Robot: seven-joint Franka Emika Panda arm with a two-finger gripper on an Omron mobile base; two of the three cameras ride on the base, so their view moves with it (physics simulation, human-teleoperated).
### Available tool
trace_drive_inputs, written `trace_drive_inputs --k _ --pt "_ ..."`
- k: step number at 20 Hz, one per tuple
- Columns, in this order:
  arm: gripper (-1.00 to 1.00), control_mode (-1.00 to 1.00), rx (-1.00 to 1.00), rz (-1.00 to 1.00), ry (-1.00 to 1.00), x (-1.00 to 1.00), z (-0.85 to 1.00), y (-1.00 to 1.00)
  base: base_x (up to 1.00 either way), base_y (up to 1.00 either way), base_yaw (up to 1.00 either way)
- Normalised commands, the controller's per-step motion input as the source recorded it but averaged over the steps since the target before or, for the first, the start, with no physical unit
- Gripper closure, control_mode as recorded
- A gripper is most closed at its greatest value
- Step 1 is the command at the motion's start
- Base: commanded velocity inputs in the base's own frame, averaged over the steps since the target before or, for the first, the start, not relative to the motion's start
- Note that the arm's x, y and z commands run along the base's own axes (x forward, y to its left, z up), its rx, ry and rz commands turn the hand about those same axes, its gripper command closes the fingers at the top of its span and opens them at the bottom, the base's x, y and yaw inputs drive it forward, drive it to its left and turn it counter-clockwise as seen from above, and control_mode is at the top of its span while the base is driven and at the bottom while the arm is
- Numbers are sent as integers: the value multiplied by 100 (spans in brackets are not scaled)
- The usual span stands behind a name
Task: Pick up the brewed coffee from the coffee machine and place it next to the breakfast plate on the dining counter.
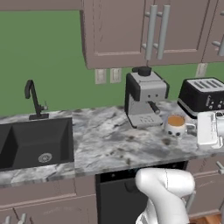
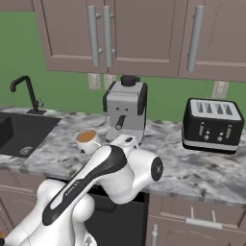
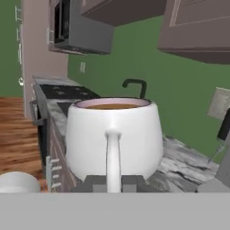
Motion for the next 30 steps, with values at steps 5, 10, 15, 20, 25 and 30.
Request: trace_drive_inputs --k 5,10,15,20,25,30 --pt "100 100 0 0 0 0 0 0 -87 39 38" --pt "100 100 0 0 0 0 0 0 -30 46 68" --pt "100 100 0 0 0 0 0 0 0 10 90" --pt "100 100 0 0 0 0 0 0 0 0 92" --pt "100 100 0 0 0 0 0 0 8 0 89" --pt "100 100 0 0 0 0 0 0 19 7 83"
